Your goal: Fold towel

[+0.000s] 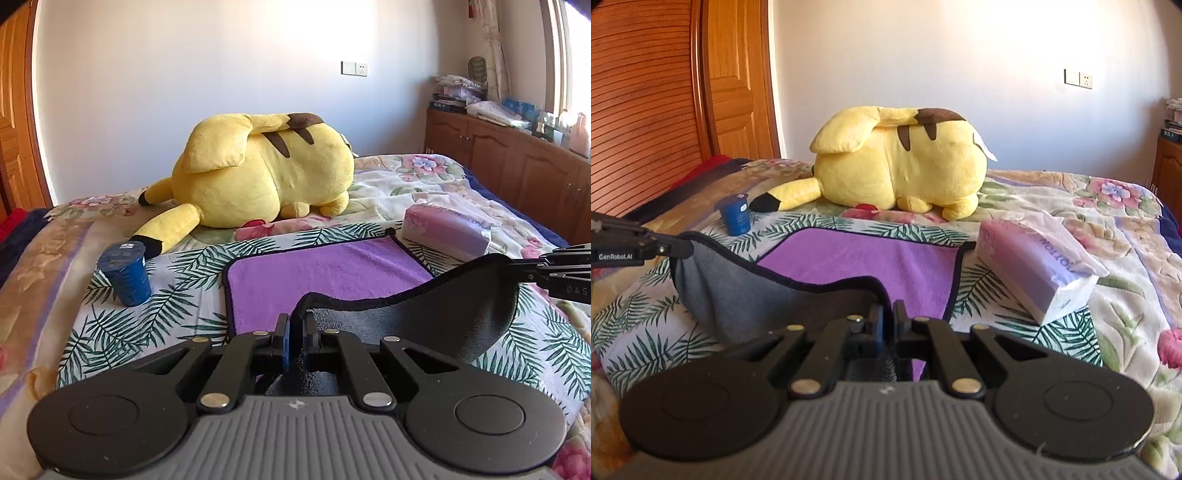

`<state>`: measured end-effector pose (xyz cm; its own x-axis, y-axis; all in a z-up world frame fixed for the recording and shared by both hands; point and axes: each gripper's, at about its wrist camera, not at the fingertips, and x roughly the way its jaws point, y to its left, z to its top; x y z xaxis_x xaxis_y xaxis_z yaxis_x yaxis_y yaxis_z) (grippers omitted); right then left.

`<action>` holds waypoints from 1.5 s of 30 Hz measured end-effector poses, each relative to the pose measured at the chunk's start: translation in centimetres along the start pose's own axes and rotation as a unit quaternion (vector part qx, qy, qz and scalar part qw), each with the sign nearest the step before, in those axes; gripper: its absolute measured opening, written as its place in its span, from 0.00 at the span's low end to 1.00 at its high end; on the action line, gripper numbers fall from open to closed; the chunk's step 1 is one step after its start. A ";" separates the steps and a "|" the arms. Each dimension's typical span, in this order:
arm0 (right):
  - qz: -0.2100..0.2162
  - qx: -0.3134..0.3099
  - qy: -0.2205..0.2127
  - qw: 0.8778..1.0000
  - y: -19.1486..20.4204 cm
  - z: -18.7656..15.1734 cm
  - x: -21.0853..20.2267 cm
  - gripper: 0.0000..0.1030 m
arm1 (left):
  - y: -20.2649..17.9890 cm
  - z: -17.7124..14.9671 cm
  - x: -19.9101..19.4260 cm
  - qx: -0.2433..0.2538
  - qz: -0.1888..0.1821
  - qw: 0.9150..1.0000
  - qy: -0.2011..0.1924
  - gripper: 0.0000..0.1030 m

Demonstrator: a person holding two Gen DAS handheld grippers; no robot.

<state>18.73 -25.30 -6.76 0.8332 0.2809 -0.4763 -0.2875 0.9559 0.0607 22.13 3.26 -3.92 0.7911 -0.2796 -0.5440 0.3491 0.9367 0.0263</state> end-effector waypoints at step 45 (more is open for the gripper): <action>-0.017 -0.032 -0.056 0.998 -3.1 4.5 6.0 0.06 | 0.6 6.0 7.9 0.081 0.045 0.995 -0.043 0.06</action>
<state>26.72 -26.21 -5.81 0.8896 0.2589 -0.3762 -0.2845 0.9586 -0.0129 31.59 0.35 -3.18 0.8599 -0.2204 -0.4604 0.3470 0.9139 0.2107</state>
